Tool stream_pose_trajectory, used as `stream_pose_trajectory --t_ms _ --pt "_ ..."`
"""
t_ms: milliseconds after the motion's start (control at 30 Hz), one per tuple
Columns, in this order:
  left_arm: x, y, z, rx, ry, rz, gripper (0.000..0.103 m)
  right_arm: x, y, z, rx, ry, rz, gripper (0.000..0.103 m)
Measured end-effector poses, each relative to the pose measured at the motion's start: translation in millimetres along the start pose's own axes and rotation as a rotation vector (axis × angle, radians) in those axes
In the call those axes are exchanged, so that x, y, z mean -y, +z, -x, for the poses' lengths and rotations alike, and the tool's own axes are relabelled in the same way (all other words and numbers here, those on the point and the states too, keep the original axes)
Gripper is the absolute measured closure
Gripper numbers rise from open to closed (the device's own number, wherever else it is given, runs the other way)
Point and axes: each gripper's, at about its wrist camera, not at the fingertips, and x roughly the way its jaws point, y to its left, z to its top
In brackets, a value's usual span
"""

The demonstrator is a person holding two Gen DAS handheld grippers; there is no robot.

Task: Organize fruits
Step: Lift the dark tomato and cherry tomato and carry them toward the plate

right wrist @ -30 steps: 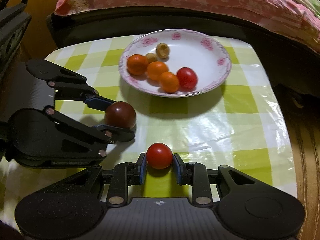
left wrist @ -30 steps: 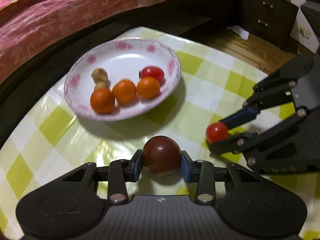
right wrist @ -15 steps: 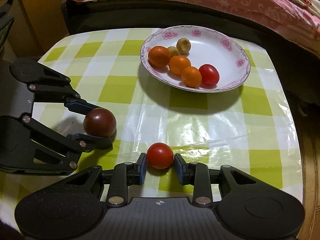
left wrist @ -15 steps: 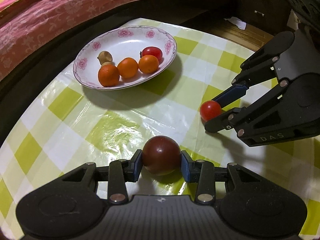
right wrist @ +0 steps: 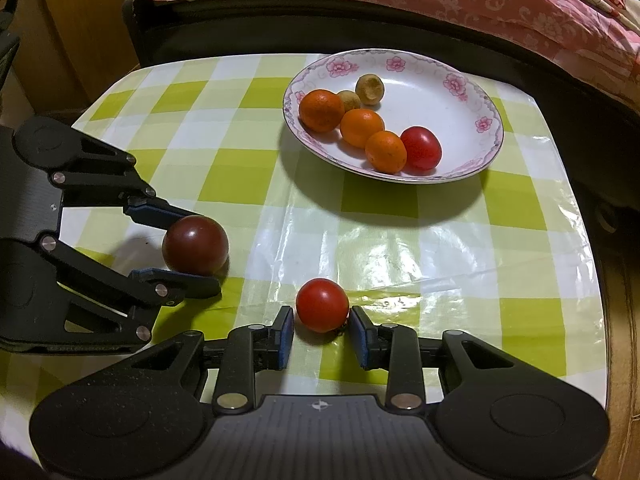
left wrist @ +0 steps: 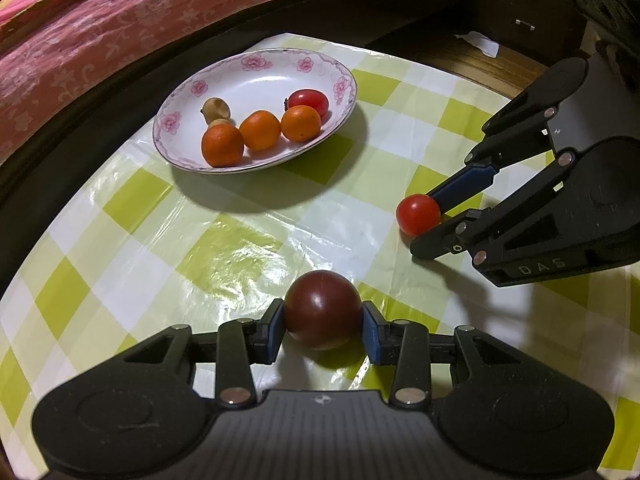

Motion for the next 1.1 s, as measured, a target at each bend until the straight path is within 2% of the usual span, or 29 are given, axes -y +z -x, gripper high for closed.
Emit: stream_pose_trajectory --t_ms 600,667,833,1033,1100 --pt "1 -3 2 -0.007 0.019 0.016 0.056 0 5 -1 0.015 0.003 -0.030 0.074" --pt "0 -3 3 -0.006 0.019 0.015 0.056 0 7 -3 0.017 -0.003 -0.030 0.069" --pt "-4 -3 5 -0.003 0.023 0.021 0.056 -2 15 -5 0.024 0.000 -0.026 0.069" --pt "-9 -2 4 -0.006 0.031 0.033 0.056 -5 14 -8 -0.007 -0.016 -0.017 0.081" --pt "-9 0 4 -0.004 0.034 0.034 0.056 -6 13 -7 -0.007 -0.017 -0.019 0.080"
